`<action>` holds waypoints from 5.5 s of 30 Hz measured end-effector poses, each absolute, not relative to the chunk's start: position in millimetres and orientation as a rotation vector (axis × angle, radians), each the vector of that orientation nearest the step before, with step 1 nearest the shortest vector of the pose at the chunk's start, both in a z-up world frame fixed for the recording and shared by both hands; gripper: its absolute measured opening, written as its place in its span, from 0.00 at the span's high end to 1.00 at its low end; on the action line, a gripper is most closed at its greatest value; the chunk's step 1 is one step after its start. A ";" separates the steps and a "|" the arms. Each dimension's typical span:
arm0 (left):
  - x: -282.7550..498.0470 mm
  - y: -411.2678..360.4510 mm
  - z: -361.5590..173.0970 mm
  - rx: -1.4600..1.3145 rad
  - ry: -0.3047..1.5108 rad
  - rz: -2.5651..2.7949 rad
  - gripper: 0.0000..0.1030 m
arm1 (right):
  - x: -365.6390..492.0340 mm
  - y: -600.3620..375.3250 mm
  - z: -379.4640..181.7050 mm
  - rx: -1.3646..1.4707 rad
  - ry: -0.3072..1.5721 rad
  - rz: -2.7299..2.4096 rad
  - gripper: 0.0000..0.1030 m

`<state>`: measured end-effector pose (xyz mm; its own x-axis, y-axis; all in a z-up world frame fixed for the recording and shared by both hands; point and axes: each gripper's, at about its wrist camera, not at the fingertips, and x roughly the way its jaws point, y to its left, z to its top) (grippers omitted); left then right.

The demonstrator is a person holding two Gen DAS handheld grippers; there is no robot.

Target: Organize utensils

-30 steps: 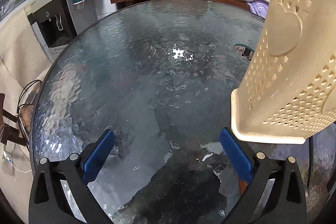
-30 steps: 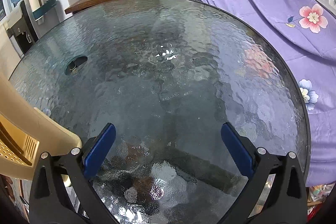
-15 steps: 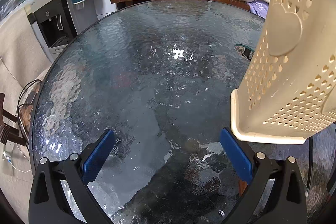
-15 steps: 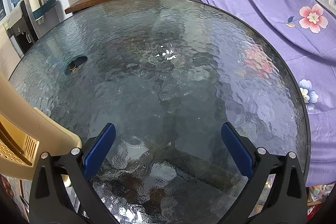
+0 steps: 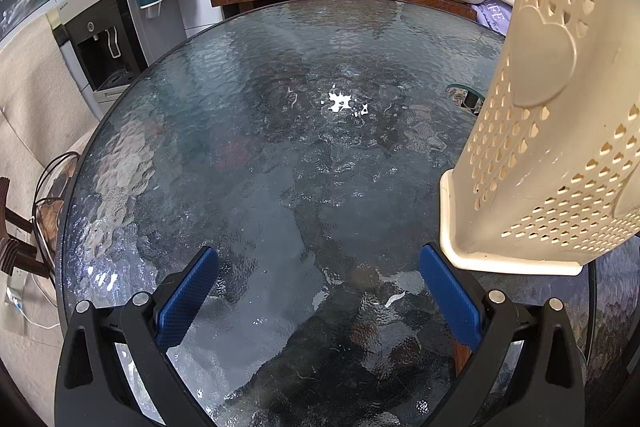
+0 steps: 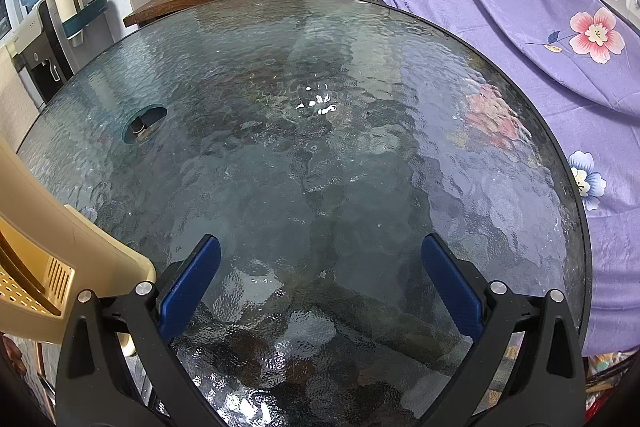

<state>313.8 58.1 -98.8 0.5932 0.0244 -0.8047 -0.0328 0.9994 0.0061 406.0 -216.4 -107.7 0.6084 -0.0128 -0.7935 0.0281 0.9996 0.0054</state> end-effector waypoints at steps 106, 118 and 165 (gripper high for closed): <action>253.9 15.9 -88.2 0.065 0.955 -0.049 0.44 | 321.9 -190.5 -98.1 0.105 0.954 0.011 0.69; 263.9 11.1 -86.3 0.082 0.965 -0.095 0.68 | 333.4 -176.6 -98.7 0.060 0.956 0.034 0.77; 262.0 26.3 -87.4 0.066 0.979 -0.142 0.69 | 355.2 -179.5 -98.1 0.129 1.004 0.067 0.77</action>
<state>262.0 26.3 -87.4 0.5495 -0.0898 -0.8307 0.1493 0.9888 -0.0081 355.2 -179.5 -98.1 0.5361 0.1155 -0.8362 0.0032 0.9903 0.1388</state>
